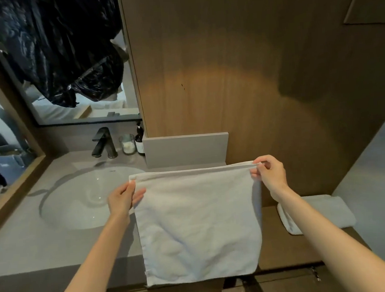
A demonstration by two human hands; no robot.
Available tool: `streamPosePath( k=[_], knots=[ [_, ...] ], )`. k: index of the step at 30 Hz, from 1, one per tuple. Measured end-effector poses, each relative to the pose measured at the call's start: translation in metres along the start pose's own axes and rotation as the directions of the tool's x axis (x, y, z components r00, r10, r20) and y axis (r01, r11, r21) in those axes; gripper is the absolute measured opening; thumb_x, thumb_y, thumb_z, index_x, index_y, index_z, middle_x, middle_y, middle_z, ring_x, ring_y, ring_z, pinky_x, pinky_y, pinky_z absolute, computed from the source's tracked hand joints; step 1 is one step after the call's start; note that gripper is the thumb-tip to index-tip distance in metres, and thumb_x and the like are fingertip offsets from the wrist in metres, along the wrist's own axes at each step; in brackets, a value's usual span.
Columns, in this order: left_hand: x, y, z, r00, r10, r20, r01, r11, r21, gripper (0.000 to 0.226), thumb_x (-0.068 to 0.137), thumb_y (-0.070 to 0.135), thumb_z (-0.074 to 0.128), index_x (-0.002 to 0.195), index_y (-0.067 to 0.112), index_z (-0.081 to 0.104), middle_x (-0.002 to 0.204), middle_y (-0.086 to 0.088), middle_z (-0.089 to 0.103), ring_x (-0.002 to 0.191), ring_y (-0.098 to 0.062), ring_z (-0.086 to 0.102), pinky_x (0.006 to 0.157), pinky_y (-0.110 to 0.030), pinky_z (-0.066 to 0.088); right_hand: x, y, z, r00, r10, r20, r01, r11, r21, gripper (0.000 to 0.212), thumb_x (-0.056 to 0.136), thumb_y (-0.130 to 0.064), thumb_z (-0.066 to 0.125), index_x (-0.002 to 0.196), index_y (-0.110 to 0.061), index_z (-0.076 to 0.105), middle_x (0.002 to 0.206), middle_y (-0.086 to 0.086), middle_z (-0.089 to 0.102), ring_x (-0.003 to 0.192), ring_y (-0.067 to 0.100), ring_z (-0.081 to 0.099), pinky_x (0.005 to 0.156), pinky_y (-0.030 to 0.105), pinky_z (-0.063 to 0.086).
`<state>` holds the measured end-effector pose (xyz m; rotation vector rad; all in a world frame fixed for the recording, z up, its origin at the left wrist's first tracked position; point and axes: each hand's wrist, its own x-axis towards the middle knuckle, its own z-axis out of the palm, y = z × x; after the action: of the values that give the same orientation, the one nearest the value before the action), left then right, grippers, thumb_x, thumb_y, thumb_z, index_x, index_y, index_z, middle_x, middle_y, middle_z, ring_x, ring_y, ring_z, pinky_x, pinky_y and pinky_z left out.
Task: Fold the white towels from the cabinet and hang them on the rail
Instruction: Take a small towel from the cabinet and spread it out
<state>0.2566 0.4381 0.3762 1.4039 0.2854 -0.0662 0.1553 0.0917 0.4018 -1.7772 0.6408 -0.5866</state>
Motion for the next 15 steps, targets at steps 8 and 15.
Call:
streamPosePath(
  k=[8, 15],
  knots=[
    [0.067, 0.003, 0.019, 0.997, -0.073, 0.03, 0.072, 0.997, 0.015, 0.039, 0.096, 0.009, 0.057, 0.13, -0.008, 0.05, 0.123, -0.025, 0.059, 0.09, -0.031, 0.067, 0.086, -0.036, 0.052, 0.041, 0.008, 0.033, 0.997, 0.043, -0.07, -0.042, 0.999, 0.02, 0.027, 0.095, -0.001, 0.053, 0.082, -0.022, 0.063, 0.086, 0.007, 0.064, 0.087, 0.024, 0.066, 0.084, 0.034, 0.057],
    [0.113, -0.011, 0.036, 0.993, -0.114, -0.019, 0.114, 0.993, 0.018, 0.038, 0.094, 0.005, 0.058, 0.13, -0.008, 0.051, 0.122, -0.027, 0.059, 0.096, -0.037, 0.065, 0.085, -0.036, 0.051, 0.084, 0.027, 0.064, 0.994, 0.085, -0.066, -0.085, 0.996, -0.01, 0.026, 0.094, 0.001, 0.053, 0.082, -0.02, 0.063, 0.081, 0.002, 0.062, 0.088, 0.024, 0.064, 0.085, 0.036, 0.056]
  ],
)
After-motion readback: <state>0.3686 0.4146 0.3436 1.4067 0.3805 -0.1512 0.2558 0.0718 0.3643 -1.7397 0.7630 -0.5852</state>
